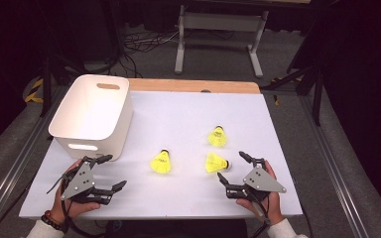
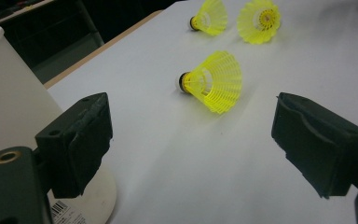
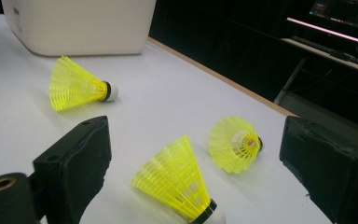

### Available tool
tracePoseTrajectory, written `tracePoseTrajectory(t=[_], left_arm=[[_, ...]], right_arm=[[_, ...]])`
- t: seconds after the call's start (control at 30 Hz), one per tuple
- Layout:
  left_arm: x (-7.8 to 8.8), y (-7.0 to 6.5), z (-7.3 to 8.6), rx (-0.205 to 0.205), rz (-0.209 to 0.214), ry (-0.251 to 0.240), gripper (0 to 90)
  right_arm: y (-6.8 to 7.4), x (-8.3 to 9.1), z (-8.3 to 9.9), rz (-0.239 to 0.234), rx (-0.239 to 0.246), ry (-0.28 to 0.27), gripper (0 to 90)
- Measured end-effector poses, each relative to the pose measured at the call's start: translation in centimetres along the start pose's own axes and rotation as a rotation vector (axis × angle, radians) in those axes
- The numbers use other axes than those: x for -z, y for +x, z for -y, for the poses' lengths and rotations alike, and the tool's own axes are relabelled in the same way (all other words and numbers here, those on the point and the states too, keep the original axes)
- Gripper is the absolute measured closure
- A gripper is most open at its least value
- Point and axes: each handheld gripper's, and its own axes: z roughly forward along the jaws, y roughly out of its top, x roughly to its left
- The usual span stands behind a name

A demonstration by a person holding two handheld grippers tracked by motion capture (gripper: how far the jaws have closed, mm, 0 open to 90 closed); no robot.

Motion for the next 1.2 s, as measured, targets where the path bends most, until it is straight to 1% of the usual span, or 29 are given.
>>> tracePoseTrajectory(t=[0.13, 0.2, 0.27, 0.3, 0.4, 0.47, 0.53, 0.57, 0.63, 0.73, 0.77, 0.8, 0.83, 0.9, 0.93, 0.97, 1.0, 1.03, 1.07, 1.1, 1.13, 1.17, 1.2], left_arm=[[-0.1, 0.1, 0.1, 0.014, 0.006, -0.002, 13.0], [0.0, -0.1, 0.1, 0.005, 0.013, 0.0, 13.0], [-0.1, -0.2, 0.0, 0.006, 0.015, 0.001, 13.1], [-0.1, -0.3, -0.2, -0.016, 0.015, 0.001, 13.1], [-0.4, -0.3, -0.6, -0.013, 0.027, -0.007, 13.4], [-0.9, -0.3, -1.0, -0.022, 0.039, -0.01, 13.5], [-1.6, -0.2, -1.7, -0.038, 0.054, -0.014, 13.6], [-2.0, -0.2, -2.0, -0.052, 0.062, -0.006, 14.1], [-2.8, -0.1, -2.5, -0.079, 0.06, 0.012, 15.1], [-4.5, 0.0, -3.2, -0.088, 0.097, 0.025, 16.6], [-5.2, -0.1, -3.5, -0.109, 0.109, 0.031, 17.0], [-5.6, -0.2, -3.7, -0.123, 0.114, 0.036, 17.5], [-6.3, -0.4, -4.0, -0.147, 0.117, 0.044, 18.0], [-7.5, -0.7, -4.4, -0.197, 0.117, 0.067, 21.8], [-8.1, -0.8, -4.6, -0.209, 0.118, 0.075, 22.9], [-8.1, -0.8, -4.6, -0.209, 0.118, 0.075, 23.8], [-8.6, -0.8, -4.7, -0.214, 0.127, 0.076, 23.8], [-9.2, -0.7, -5.0, -0.234, 0.132, 0.086, 27.4], [-9.2, -0.7, -5.0, -0.234, 0.132, 0.086, 28.9], [-9.7, -0.7, -5.2, -0.254, 0.137, 0.1, 28.9], [-10.4, -0.5, -5.3, -0.274, 0.145, 0.118, 34.4], [-10.8, -0.4, -5.3, -0.278, 0.151, 0.128, 35.4], [-11.0, -0.2, -5.2, -0.269, 0.16, 0.132, 36.6]], right_arm=[[-0.2, 0.0, 0.1, 0.005, -0.011, -0.005, 9.7], [-0.3, 0.1, 0.0, 0.015, -0.01, -0.009, 9.9], [-0.3, 0.2, 0.0, 0.016, -0.01, -0.011, 10.1], [-0.3, 0.2, 0.0, 0.02, -0.007, -0.012, 10.1], [-0.4, 0.3, 0.1, 0.022, -0.015, -0.012, 10.3], [-0.4, 0.3, 0.1, 0.027, -0.013, -0.003, 10.3], [-0.4, 0.5, 0.3, 0.032, -0.012, 0.0, 10.4], [-0.5, 0.6, 0.3, 0.036, -0.012, 0.004, 10.4], [-0.6, 0.7, 0.5, 0.039, -0.017, 0.007, 10.6], [-0.9, 0.8, 0.7, 0.049, -0.013, 0.031, 11.2], [-1.0, 0.8, 0.7, 0.05, -0.019, 0.032, 11.4], [-1.1, 0.7, 0.7, 0.055, -0.024, 0.032, 11.6], [-1.1, 0.7, 0.7, 0.056, -0.03, 0.03, 11.6], [-1.1, 0.5, 0.7, 0.053, -0.029, 0.035, 12.0], [-1.0, 0.4, 0.8, 0.052, -0.024, 0.041, 12.3], [-1.0, 0.4, 0.8, 0.052, -0.024, 0.041, 12.3], [-0.9, 0.3, 0.7, 0.052, -0.021, 0.047, 12.7], [-0.7, 0.2, 0.7, 0.049, -0.004, 0.057, 13.4], [-0.6, 0.2, 0.8, 0.046, -0.004, 0.06, 13.4], [-0.6, 0.2, 0.8, 0.046, -0.004, 0.06, 13.4], [-0.6, 0.1, 0.9, 0.046, 0.0, 0.066, 13.6], [-0.6, 0.1, 0.9, 0.046, -0.001, 0.068, 13.6], [-0.7, 0.1, 1.0, 0.042, -0.009, 0.071, 13.6]])
